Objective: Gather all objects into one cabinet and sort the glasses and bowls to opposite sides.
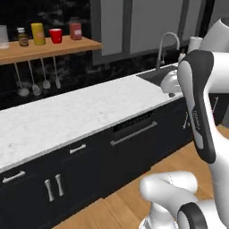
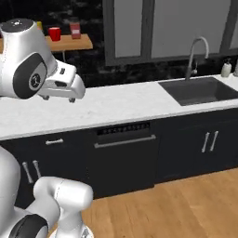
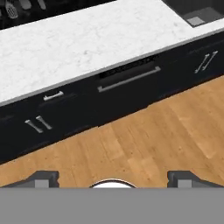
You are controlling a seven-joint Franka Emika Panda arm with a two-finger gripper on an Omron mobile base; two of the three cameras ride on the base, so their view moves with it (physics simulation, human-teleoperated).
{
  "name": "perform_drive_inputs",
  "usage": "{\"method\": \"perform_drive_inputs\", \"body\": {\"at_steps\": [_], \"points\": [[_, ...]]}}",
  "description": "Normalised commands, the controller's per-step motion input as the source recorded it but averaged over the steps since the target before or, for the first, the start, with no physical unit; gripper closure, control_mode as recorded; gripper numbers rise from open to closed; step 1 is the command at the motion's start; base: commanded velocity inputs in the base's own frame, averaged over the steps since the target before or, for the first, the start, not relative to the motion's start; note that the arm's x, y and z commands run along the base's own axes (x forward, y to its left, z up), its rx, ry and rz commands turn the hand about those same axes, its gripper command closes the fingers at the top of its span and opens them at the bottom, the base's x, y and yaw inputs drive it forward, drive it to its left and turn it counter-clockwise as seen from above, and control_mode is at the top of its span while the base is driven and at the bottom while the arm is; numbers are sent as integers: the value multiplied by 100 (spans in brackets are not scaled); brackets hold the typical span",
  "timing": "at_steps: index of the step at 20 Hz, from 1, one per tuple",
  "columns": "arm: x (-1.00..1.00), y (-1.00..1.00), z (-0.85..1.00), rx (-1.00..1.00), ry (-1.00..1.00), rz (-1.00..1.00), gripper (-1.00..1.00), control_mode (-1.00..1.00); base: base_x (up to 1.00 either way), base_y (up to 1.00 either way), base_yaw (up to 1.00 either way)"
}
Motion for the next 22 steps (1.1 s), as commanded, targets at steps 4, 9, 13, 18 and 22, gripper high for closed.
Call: {"method": "perform_drive_inputs", "body": {"at_steps": [4, 9, 13, 18, 22], "points": [[0, 0, 0, 0, 0, 0, -100, 100, -22, 64, 87], [0, 0, 0, 0, 0, 0, -100, 100, 0, 23, 12], [0, 0, 0, 0, 0, 0, -100, 100, 20, 1, 0], [0, 0, 0, 0, 0, 0, -100, 100, 67, -44, 0], [0, 0, 0, 0, 0, 0, -100, 100, 100, -10, 9]]}}
